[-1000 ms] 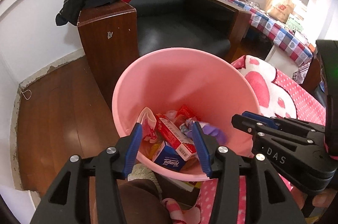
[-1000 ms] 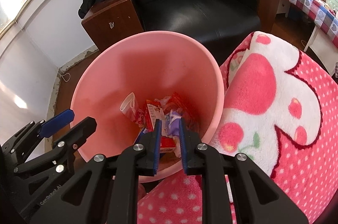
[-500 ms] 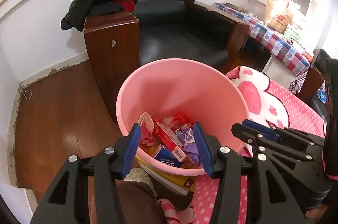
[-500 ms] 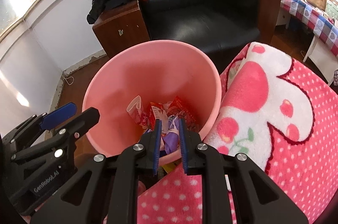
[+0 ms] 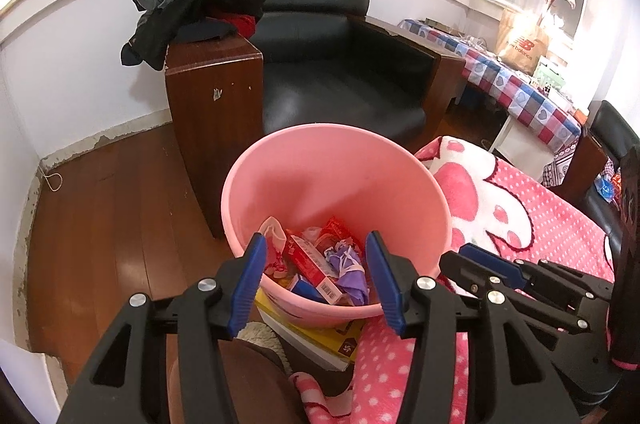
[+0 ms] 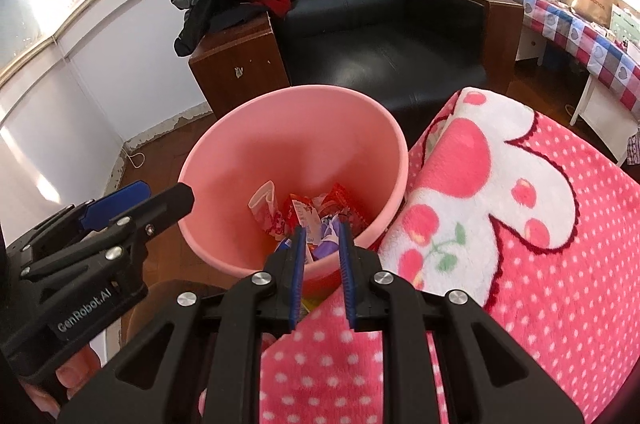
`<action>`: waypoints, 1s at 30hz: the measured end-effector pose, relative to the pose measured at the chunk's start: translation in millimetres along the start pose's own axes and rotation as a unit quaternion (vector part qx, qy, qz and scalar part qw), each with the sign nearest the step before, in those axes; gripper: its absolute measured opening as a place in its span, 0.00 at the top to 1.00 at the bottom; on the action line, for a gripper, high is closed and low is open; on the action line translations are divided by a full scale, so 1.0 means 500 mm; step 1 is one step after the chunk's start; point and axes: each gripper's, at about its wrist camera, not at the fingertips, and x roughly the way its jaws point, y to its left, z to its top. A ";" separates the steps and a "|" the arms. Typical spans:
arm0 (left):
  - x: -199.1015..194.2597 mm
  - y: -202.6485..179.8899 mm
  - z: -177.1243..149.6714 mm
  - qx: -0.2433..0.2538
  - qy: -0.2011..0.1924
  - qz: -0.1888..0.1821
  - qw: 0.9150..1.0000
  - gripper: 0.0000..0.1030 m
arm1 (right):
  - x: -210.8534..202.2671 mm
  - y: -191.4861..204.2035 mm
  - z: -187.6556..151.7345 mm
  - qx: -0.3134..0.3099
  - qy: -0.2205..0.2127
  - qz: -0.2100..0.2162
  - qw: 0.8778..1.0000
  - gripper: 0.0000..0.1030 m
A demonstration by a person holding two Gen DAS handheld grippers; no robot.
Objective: Collect trash
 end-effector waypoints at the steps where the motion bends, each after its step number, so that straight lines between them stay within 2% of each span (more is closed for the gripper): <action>1: -0.004 -0.001 -0.001 0.000 -0.001 0.000 1.000 0.50 | -0.002 0.001 -0.001 0.000 -0.001 0.000 1.000 0.83; 23: -0.074 -0.025 -0.018 -0.002 -0.034 -0.004 0.999 0.50 | -0.070 0.020 -0.022 -0.014 -0.041 -0.007 0.999 0.83; 30: -0.096 -0.032 -0.029 -0.007 -0.055 -0.004 0.998 0.50 | -0.097 0.026 -0.039 -0.022 -0.070 -0.013 0.997 0.83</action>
